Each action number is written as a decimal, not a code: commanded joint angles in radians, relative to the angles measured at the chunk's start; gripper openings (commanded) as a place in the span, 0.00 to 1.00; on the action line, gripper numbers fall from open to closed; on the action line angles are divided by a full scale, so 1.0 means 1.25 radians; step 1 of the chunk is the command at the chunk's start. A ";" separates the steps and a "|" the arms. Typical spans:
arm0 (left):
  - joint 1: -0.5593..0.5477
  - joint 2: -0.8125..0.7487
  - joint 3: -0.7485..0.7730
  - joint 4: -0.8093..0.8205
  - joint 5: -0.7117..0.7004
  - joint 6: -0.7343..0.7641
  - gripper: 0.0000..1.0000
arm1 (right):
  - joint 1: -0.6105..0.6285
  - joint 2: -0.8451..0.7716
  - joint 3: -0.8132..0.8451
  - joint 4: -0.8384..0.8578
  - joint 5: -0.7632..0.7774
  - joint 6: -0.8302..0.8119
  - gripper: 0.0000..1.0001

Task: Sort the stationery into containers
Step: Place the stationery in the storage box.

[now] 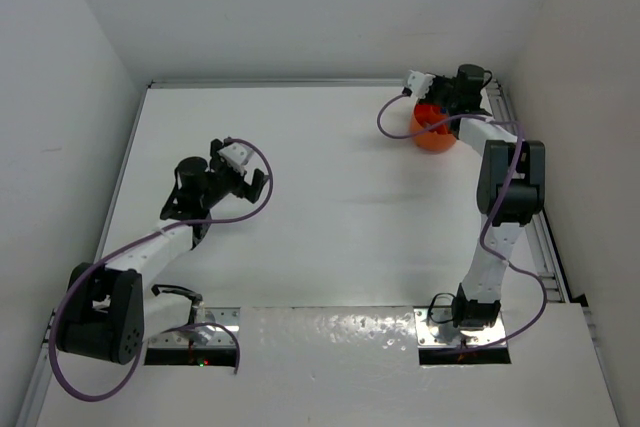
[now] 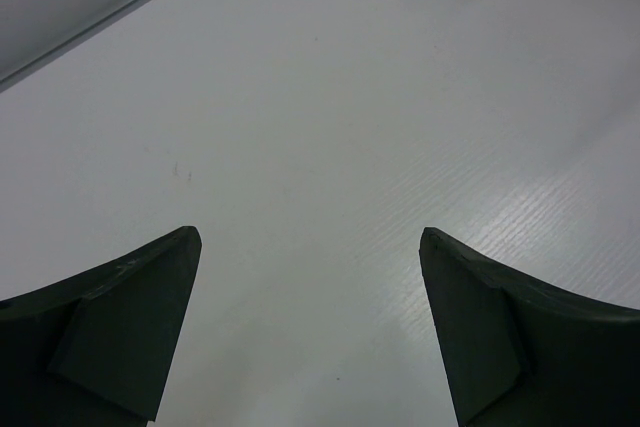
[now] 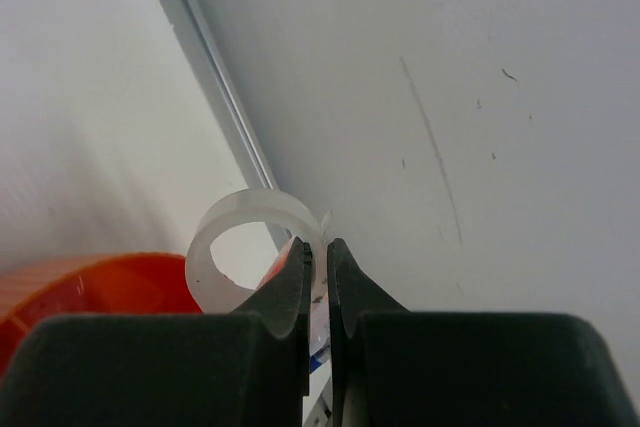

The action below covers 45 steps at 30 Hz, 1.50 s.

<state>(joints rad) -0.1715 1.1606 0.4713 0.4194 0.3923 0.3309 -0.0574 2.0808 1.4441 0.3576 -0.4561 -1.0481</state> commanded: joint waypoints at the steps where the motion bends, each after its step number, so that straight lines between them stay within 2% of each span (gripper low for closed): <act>1: -0.006 0.003 0.028 0.024 -0.002 -0.002 0.89 | -0.003 0.003 0.015 -0.038 -0.007 -0.087 0.00; 11: -0.006 0.007 0.027 0.034 -0.003 0.003 0.89 | -0.001 0.017 0.019 -0.103 0.011 -0.164 0.00; 24: -0.003 0.005 0.019 0.046 -0.011 0.009 0.89 | 0.004 0.047 0.046 -0.146 0.027 -0.192 0.00; 30: -0.001 0.004 0.014 0.051 -0.012 0.014 0.89 | 0.004 0.040 0.040 -0.146 0.034 -0.192 0.14; 40: 0.001 -0.006 0.005 0.055 -0.016 0.024 0.89 | 0.004 0.023 0.035 -0.150 0.038 -0.195 0.20; 42: 0.001 -0.007 0.001 0.056 -0.014 0.024 0.89 | 0.004 0.018 0.033 -0.141 0.040 -0.188 0.25; 45: 0.001 -0.009 0.000 0.056 -0.013 0.024 0.89 | 0.004 0.008 0.027 -0.123 0.036 -0.168 0.26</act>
<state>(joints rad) -0.1711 1.1660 0.4713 0.4385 0.3756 0.3531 -0.0559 2.1258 1.4704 0.1993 -0.3954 -1.2823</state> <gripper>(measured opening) 0.893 0.257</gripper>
